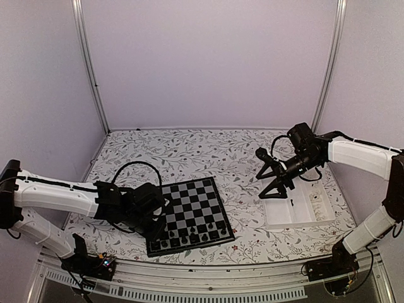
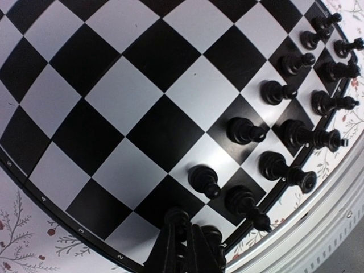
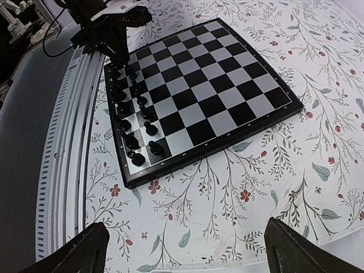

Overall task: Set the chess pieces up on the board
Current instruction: Place the chess piece on the chessboard.

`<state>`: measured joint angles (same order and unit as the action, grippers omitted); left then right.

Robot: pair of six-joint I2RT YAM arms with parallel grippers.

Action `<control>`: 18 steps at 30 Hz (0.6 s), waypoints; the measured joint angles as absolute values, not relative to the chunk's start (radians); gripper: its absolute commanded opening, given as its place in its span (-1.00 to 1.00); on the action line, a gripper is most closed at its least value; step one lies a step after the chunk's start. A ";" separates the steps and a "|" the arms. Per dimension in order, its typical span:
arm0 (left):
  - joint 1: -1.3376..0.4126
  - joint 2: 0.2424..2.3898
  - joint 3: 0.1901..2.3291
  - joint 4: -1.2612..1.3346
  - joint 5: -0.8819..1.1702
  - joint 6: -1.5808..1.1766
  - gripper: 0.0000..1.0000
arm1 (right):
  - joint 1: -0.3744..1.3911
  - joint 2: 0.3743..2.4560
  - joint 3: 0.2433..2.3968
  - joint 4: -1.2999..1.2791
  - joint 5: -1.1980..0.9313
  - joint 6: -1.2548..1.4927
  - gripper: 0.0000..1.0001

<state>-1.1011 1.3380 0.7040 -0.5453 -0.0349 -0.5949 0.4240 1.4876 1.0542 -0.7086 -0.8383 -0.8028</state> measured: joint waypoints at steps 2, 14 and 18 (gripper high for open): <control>-1.101 1.338 0.704 -0.542 -0.035 -0.593 -0.71 | 0.424 1.488 1.054 -0.709 -0.838 -0.803 0.98; -1.099 1.349 0.707 -0.560 -0.044 -0.591 -0.36 | 0.424 1.489 1.055 -0.712 -0.828 -0.800 0.98; -1.099 1.343 0.740 -0.610 -0.066 -0.591 -0.34 | 0.423 1.486 1.089 -0.727 -0.775 -0.779 0.98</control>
<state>-1.0992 1.3434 0.7399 -0.6102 -0.0662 -0.5907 0.4232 1.4857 1.0893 -0.7269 -0.7753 -0.7788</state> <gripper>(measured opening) 0.326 0.989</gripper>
